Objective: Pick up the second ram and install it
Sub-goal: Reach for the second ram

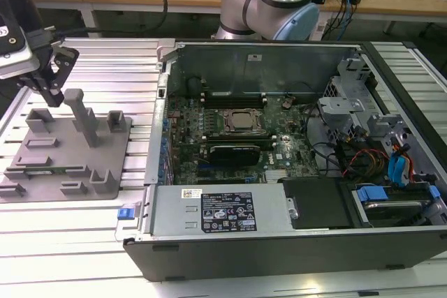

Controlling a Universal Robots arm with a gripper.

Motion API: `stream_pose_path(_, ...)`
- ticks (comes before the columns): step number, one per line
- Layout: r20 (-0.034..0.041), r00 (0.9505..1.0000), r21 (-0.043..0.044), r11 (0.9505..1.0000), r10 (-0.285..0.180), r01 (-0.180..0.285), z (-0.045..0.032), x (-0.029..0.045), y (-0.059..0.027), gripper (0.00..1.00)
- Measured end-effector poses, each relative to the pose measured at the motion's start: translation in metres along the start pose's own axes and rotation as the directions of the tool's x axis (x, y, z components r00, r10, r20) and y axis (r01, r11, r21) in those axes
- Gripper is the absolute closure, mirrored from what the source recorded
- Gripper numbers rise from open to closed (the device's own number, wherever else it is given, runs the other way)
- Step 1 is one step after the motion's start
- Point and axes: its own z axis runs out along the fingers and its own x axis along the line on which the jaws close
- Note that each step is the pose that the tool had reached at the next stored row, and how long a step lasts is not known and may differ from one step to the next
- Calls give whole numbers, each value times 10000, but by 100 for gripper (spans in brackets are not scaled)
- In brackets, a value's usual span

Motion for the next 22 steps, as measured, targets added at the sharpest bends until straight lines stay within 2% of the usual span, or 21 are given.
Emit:
stream_pose_path(4, -5, 10000, -2, 10000, -17, 17, 53, 40, -19, 92)
stream_pose_path(22, -36, 10000, -2, 10000, -91, 91, 196, 187, -96, 92)
